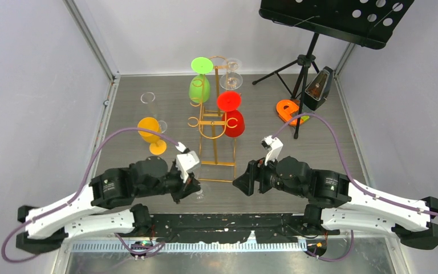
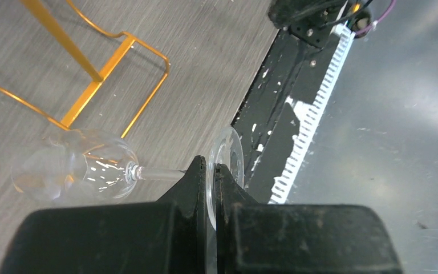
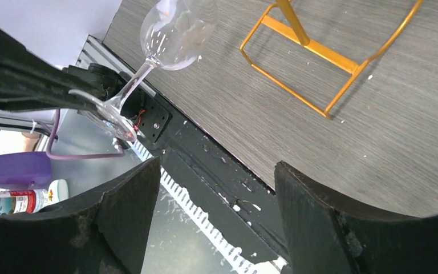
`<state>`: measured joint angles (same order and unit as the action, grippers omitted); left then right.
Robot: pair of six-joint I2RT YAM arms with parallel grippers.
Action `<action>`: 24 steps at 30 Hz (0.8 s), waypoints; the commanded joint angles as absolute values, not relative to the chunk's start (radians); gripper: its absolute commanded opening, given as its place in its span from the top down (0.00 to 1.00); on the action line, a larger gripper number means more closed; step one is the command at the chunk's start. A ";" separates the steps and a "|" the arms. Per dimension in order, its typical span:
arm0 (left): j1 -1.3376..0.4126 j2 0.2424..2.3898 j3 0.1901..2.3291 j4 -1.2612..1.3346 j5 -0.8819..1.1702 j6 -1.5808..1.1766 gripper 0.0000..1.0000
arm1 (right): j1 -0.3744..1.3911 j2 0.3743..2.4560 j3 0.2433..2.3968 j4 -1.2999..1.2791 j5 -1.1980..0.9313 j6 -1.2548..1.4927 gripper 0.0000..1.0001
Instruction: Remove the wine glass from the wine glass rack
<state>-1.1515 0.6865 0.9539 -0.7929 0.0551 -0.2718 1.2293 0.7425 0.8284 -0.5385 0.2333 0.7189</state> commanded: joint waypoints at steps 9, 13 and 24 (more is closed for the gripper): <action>-1.604 0.842 1.028 -0.614 -0.498 -0.177 1.00 | 1.220 0.727 0.758 -0.409 0.181 0.830 0.22; -1.707 0.930 1.069 -0.624 -0.615 -0.164 1.00 | 1.218 0.737 0.745 -0.377 0.154 0.841 0.22; -1.841 1.121 1.121 -0.600 -0.733 -0.186 1.00 | 1.218 0.793 0.721 -0.296 0.070 0.860 0.22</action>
